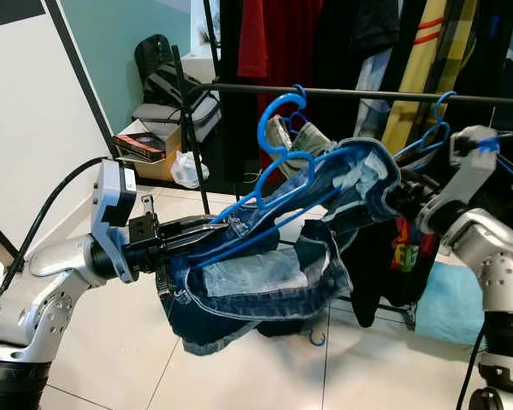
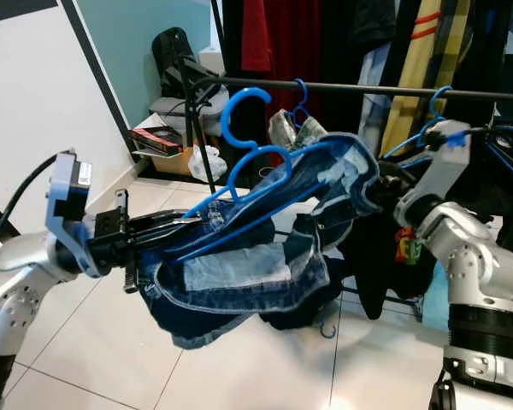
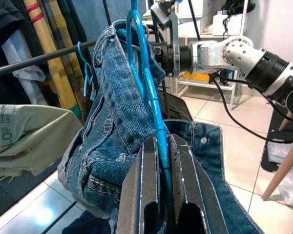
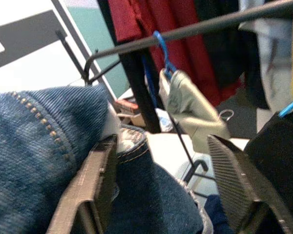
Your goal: Hang hanger
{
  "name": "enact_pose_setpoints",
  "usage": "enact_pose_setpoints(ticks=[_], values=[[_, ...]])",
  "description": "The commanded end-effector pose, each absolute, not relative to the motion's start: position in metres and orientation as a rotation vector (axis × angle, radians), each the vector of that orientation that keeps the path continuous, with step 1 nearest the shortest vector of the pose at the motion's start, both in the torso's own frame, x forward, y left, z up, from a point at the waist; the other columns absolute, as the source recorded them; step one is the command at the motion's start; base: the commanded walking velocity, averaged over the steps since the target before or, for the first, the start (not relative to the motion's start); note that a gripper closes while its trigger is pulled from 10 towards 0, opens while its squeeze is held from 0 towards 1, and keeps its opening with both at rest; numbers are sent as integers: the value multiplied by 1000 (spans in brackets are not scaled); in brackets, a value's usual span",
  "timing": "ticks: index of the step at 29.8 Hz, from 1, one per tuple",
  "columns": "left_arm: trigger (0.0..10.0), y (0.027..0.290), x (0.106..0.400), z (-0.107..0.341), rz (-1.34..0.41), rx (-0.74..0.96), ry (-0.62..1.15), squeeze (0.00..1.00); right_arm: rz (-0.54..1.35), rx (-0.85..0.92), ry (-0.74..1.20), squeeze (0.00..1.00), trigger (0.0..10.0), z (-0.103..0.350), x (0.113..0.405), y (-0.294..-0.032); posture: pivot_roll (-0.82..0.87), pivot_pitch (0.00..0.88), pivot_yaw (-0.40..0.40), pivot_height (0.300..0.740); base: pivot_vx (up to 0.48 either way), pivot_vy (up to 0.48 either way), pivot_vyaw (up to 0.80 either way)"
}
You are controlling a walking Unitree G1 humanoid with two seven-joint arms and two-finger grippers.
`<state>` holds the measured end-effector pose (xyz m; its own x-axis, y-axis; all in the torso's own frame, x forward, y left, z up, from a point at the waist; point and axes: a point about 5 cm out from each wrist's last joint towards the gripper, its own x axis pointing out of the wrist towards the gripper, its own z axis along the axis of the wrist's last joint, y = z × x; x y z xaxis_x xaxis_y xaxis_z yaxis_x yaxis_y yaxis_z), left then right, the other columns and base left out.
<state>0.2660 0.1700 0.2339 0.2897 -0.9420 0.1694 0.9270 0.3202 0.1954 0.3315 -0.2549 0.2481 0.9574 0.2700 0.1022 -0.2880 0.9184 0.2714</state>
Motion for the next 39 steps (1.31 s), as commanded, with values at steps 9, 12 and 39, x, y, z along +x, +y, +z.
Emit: enact_pose_setpoints(ticks=[9, 12, 39], values=[[10000, 174, 267, 236, -1252, 116, -266, 0, 224, 358, -277, 753, 10000, 283, 322, -289, -164, 0, 60, 740, 0, 0, 0], [10000, 170, 268, 236, -1259, 112, -272, 0, 353, 408, -393, 0, 10000, 299, 311, -282, -166, 0, 63, 740, 0, 0, 0], [10000, 174, 273, 240, -1259, 143, -289, 0, 630, -404, 258, 0, 7176, 265, 269, -269, -174, 0, 63, 740, 0, 0, 0]])
